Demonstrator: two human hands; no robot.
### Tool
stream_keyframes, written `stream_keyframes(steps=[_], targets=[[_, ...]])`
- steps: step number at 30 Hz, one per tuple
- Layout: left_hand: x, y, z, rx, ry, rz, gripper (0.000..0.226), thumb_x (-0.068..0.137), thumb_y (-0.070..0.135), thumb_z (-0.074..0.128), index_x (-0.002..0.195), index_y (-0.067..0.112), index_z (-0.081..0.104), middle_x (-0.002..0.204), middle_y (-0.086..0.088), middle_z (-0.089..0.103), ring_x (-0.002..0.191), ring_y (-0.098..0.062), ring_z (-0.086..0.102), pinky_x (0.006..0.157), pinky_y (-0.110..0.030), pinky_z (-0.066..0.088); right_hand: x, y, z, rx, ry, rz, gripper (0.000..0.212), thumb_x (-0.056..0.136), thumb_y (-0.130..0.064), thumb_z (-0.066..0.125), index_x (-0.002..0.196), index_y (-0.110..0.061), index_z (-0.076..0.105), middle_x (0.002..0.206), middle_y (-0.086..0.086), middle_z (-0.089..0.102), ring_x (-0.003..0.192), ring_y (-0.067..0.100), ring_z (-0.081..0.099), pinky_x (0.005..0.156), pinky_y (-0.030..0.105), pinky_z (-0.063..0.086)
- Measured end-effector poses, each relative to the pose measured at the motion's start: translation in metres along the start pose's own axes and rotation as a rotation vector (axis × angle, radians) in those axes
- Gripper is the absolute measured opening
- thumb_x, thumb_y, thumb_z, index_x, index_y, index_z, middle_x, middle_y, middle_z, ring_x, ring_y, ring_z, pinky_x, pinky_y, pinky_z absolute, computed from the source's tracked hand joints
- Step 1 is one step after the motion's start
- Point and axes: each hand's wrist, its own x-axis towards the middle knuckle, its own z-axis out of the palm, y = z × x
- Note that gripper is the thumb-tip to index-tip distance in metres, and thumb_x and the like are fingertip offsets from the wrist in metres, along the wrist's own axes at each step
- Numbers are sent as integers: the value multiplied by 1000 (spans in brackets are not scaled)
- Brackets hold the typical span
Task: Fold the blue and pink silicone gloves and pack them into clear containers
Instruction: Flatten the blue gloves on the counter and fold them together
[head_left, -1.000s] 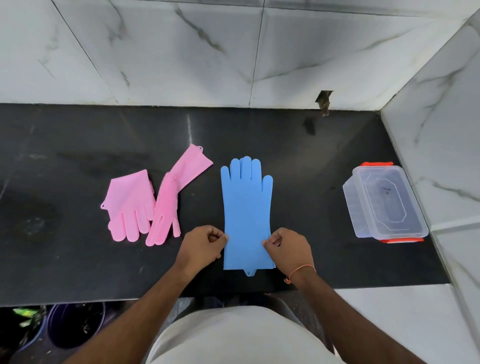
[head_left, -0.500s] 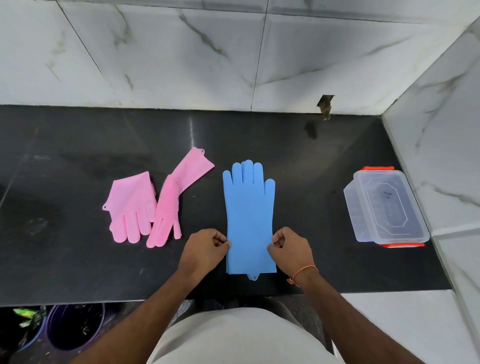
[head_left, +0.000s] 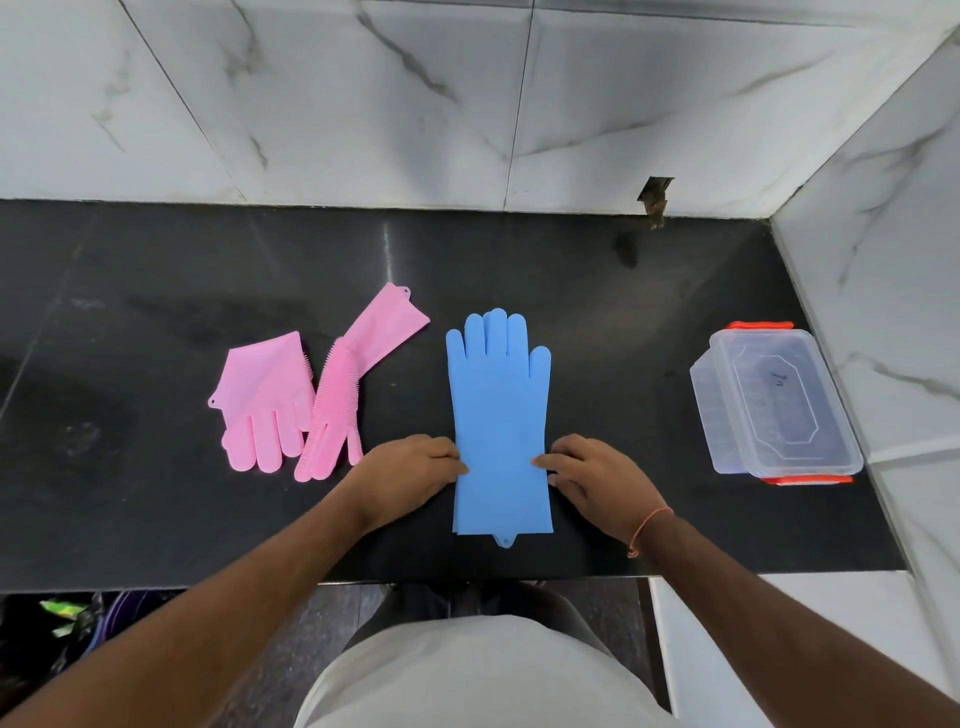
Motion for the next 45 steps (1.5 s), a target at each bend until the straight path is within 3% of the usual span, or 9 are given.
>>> stream_keyframes(steps=[11,14,16,22,31,36,39,42,45], targets=[[9,-19,7,172,-105,186,74,96,71,23,137,30,69,146,12,59,136,-12,56,112,-40,50,2,11,15,-55,85,-129,27,105,-22,63,128,-20,76,124,4,67,97,26,64,79,38,61],[8,-22,9,276,-16,189,32,104,38,65,133,27,73,137,6,67,127,-21,65,91,-40,60,3,14,18,-106,79,-140,29,102,-21,69,130,-23,74,124,3,66,96,25,63,75,37,61],[7,-24,16,273,116,219,32,92,15,85,122,25,78,125,2,74,109,-26,70,75,-39,60,4,13,22,-134,124,-152,31,96,-18,76,126,-23,74,120,3,67,90,24,61,69,36,59],[2,-21,37,272,355,163,16,105,20,65,117,29,70,125,5,68,114,-25,67,80,-37,49,0,7,28,-166,181,-135,22,100,-23,69,122,-26,70,124,2,63,103,27,57,76,37,53],[-43,13,59,190,310,239,18,99,21,69,109,32,79,131,12,76,134,-18,70,97,-33,51,-54,-23,38,-11,145,-174,19,93,-31,71,112,-32,70,138,-4,64,135,26,57,110,44,48],[-33,26,36,-91,250,59,22,103,24,59,116,19,76,119,4,80,108,-22,77,95,-31,50,-42,-36,19,160,131,-124,21,94,-20,60,114,-24,68,138,-3,67,135,22,59,114,39,44],[-19,23,19,-395,206,-184,25,105,33,41,115,26,63,111,12,76,95,-12,72,86,-30,53,-16,-39,5,323,98,109,22,101,-18,54,118,-26,64,113,-7,74,102,15,68,90,36,52],[3,18,16,-608,297,-456,15,114,29,47,104,28,58,87,13,76,81,-5,73,79,-32,59,19,-39,-2,434,136,388,10,109,-34,48,99,-32,49,69,-8,57,61,9,53,58,31,39],[20,18,19,-725,321,-655,20,115,32,51,99,30,63,76,5,78,68,-11,77,79,-46,67,44,-40,2,525,149,608,17,106,-29,55,90,-26,54,66,-5,57,58,12,51,58,28,39]])
